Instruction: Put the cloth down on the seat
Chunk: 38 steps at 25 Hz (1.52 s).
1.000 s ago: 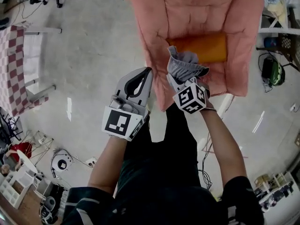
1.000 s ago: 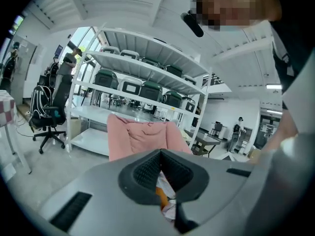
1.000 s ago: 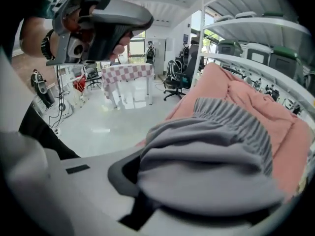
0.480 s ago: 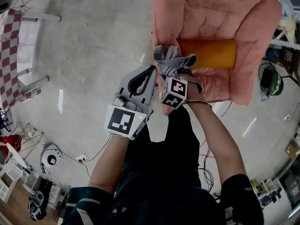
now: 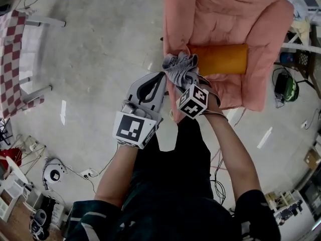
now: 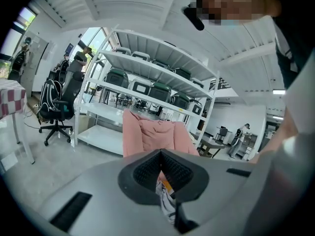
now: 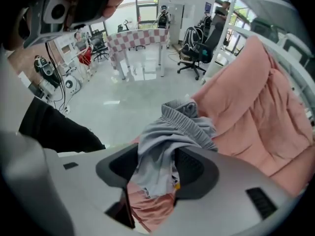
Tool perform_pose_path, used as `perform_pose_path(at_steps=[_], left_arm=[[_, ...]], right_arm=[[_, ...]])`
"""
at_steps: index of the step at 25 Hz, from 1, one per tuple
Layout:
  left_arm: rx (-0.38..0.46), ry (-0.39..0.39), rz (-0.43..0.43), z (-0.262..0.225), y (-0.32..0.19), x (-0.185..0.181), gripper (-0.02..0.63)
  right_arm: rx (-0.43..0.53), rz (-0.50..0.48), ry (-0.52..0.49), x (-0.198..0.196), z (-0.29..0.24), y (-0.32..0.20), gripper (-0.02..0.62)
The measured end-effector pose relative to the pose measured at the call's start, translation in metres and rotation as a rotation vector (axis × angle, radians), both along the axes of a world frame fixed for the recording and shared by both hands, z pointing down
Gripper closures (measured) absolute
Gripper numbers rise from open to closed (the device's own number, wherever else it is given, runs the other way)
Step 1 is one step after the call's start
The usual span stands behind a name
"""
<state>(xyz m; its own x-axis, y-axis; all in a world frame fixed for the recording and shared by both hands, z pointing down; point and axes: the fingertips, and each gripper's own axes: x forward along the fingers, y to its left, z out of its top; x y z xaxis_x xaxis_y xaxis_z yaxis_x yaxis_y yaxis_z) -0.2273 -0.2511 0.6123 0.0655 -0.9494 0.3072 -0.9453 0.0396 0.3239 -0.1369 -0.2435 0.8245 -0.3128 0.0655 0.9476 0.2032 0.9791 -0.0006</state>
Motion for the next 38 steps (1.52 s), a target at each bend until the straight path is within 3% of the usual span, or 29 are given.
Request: perform_pose_path(at_steps=[10, 13, 17, 22, 29, 38], left_arm=[[-0.026, -0.017, 0.047, -0.018, 0.007, 0.022, 0.600], [-0.034, -0.022, 0.064, -0.025, 0.010, 0.028, 0.600], [-0.040, -0.030, 0.081, -0.039, 0.013, 0.032, 0.600], [-0.048, -0.035, 0.092, -0.065, 0.020, 0.033, 0.600], [-0.042, -0.029, 0.119, -0.106, 0.019, 0.042, 0.600], [-0.011, -0.012, 0.140, -0.161, 0.017, 0.051, 0.600]], right_arm=[[-0.011, 0.124, -0.084, 0.007, -0.048, 0.001, 0.377], [-0.004, 0.159, -0.123, 0.008, -0.067, 0.000, 0.397], [0.008, 0.242, -0.195, 0.009, -0.098, -0.004, 0.472], [0.003, 0.383, -0.315, 0.014, -0.148, -0.005, 0.546], [-0.015, 0.576, -0.551, 0.024, -0.228, -0.011, 0.572], [0.057, 0.686, -0.791, 0.043, -0.327, -0.030, 0.580]])
